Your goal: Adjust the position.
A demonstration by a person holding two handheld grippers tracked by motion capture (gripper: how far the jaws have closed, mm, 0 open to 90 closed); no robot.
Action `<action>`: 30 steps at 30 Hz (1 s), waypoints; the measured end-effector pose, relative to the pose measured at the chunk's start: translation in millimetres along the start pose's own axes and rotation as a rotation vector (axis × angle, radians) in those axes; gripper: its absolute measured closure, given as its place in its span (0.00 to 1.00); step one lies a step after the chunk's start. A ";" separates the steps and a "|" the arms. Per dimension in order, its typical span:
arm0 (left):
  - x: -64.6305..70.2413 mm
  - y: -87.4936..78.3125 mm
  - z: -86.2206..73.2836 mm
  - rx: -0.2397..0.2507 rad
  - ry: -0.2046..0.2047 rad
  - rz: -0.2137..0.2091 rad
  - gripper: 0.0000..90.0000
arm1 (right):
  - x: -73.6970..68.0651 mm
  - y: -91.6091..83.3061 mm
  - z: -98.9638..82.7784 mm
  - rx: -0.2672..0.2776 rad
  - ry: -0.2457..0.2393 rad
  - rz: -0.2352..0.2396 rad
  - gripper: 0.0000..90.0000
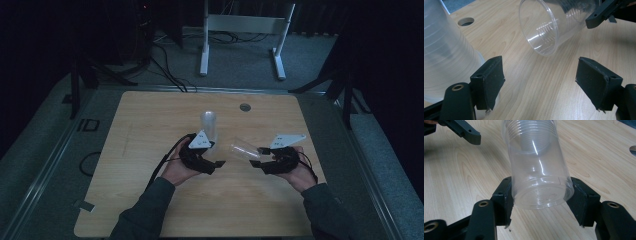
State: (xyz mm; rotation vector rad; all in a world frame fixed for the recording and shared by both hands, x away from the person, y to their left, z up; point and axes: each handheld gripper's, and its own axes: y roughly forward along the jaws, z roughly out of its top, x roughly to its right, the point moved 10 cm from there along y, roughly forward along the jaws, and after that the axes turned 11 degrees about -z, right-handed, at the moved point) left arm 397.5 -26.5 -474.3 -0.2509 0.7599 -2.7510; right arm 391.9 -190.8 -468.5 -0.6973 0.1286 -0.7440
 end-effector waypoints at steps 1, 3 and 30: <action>0.0 0.0 0.0 0.000 0.000 0.000 0.25 | 0.0 0.0 0.0 0.000 0.000 0.000 0.46; -0.3 0.3 0.8 0.006 0.000 -0.001 0.25 | 1.1 -1.3 1.1 0.011 0.009 -0.003 0.46; 1.8 1.3 5.9 0.044 -0.016 -0.012 0.25 | 0.9 -5.6 12.5 0.105 0.058 -0.005 0.47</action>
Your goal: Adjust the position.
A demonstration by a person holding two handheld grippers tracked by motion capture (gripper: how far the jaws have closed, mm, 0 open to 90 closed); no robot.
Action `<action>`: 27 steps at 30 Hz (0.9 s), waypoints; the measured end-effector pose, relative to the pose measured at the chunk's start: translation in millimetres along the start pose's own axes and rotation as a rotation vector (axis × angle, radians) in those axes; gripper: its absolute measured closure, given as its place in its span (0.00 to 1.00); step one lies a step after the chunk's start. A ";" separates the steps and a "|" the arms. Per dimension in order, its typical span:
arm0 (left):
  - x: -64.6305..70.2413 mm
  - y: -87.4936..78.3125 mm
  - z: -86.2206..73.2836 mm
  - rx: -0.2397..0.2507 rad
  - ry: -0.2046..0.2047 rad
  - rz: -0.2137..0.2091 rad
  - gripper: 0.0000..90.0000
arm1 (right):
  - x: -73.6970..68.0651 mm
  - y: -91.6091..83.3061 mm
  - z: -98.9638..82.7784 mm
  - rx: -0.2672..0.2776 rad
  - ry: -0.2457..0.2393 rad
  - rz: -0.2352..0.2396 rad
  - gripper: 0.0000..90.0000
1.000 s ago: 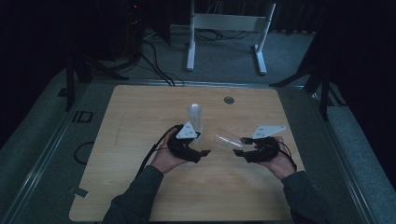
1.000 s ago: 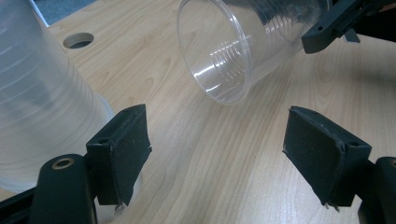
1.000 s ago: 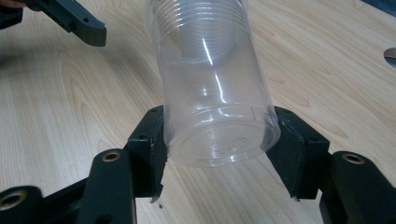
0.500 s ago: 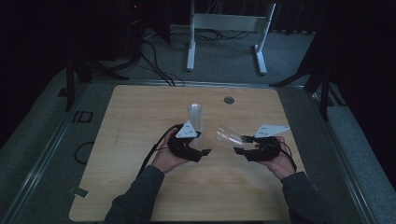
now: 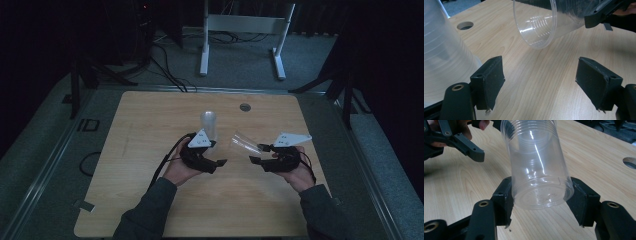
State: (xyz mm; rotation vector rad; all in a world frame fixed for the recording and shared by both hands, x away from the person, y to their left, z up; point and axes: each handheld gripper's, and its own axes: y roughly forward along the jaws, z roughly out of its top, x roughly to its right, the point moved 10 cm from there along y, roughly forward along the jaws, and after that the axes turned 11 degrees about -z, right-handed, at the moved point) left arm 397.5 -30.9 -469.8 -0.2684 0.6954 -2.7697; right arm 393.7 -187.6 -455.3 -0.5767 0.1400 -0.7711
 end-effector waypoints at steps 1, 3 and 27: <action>0.0 -0.1 0.2 0.000 0.000 -0.001 0.25 | -0.2 0.0 0.4 0.004 0.003 -0.001 0.47; 0.1 -0.2 0.6 0.003 -0.001 -0.003 0.25 | -0.6 0.1 1.6 0.014 0.011 0.001 0.47; 0.7 -2.5 5.3 0.031 -0.017 -0.019 0.25 | -10.4 -3.0 13.7 0.112 0.043 0.028 0.47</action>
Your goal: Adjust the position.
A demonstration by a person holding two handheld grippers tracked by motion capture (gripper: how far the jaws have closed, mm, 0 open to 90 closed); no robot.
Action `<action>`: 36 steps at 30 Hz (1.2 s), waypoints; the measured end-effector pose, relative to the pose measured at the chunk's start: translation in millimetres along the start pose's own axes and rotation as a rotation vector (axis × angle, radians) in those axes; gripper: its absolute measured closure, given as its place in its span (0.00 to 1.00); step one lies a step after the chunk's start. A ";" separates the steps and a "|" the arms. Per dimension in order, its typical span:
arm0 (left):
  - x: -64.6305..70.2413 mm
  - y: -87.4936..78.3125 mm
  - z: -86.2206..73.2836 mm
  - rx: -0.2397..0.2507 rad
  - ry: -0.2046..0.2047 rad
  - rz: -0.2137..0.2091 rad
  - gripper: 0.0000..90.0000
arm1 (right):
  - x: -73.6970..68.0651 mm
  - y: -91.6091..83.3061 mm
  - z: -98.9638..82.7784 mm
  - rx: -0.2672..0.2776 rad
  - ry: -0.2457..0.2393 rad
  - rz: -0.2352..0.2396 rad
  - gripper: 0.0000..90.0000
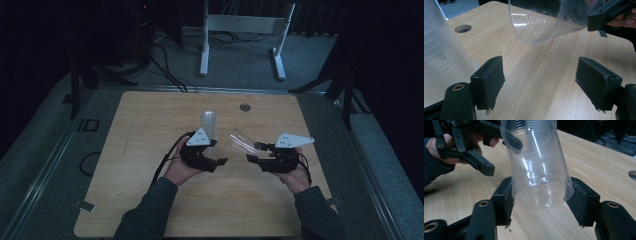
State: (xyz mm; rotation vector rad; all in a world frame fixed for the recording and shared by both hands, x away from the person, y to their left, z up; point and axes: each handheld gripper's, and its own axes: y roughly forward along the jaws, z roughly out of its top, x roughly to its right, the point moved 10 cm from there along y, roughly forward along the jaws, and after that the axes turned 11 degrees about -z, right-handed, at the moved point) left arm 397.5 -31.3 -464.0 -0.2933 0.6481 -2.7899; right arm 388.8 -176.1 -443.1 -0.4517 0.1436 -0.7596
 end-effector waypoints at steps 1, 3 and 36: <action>0.1 -0.2 0.3 0.003 -0.001 0.000 0.25 | -0.5 -0.5 0.5 0.005 0.002 0.001 0.47; 0.9 -0.2 1.5 0.012 -0.003 -0.003 0.25 | -1.1 -1.5 1.3 0.014 0.006 0.003 0.47; 5.2 -1.0 14.4 0.076 -0.026 -0.022 0.26 | -2.1 -2.4 8.2 0.111 0.086 0.009 0.47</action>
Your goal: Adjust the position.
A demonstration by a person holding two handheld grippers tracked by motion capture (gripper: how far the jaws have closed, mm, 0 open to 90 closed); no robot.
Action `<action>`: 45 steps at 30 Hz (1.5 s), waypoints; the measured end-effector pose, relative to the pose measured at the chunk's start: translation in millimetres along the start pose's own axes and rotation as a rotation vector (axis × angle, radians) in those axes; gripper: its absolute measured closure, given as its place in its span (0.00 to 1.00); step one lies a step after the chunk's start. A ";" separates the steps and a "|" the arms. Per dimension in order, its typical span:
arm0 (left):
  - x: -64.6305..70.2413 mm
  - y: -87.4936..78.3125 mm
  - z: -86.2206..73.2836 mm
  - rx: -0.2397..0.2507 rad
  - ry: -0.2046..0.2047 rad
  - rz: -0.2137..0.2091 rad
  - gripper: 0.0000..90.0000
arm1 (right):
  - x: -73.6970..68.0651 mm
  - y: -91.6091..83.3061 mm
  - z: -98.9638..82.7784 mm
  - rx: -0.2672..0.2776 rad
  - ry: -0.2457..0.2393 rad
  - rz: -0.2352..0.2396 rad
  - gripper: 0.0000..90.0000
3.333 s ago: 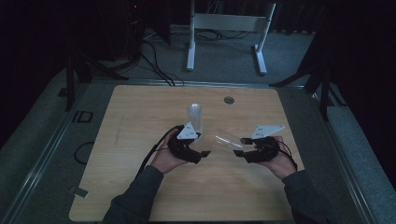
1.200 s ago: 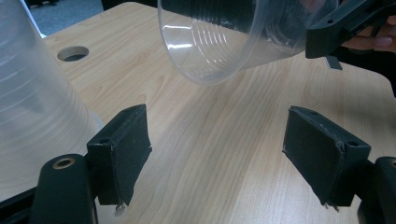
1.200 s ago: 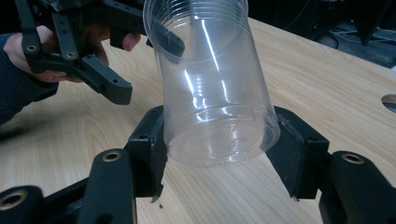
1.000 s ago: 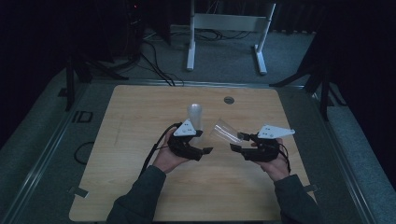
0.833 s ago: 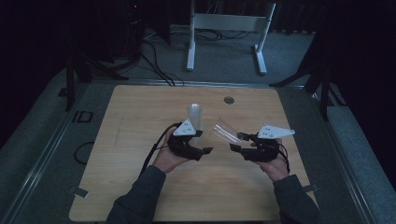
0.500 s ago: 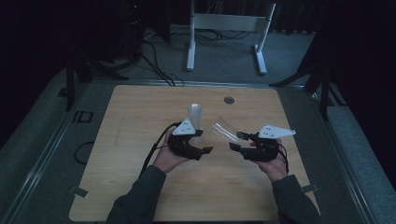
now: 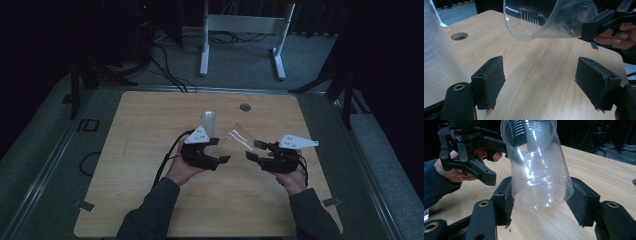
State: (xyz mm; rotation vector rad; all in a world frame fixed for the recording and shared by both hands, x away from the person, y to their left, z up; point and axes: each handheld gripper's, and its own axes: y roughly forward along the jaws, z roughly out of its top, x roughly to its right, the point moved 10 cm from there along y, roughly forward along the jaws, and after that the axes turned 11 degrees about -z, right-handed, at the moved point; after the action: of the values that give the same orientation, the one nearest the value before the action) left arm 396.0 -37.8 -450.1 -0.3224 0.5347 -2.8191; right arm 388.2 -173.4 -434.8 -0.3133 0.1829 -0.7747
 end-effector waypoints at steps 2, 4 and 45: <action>0.4 0.6 1.4 0.006 -0.003 0.002 0.26 | 0.9 -0.5 0.8 0.010 -0.004 -0.015 0.47; 0.4 1.6 2.6 0.010 -0.007 0.004 0.26 | 1.1 -1.3 1.9 0.021 -0.002 -0.024 0.47; 3.9 7.6 22.3 0.103 -0.077 -0.025 0.26 | 7.8 -5.1 13.3 0.109 -0.063 -0.224 0.47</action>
State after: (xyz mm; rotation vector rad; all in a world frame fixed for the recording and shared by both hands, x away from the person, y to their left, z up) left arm 399.7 -53.0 -432.2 -0.4179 0.3703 -2.8326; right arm 394.0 -179.6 -420.9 -0.2563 0.0461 -0.9915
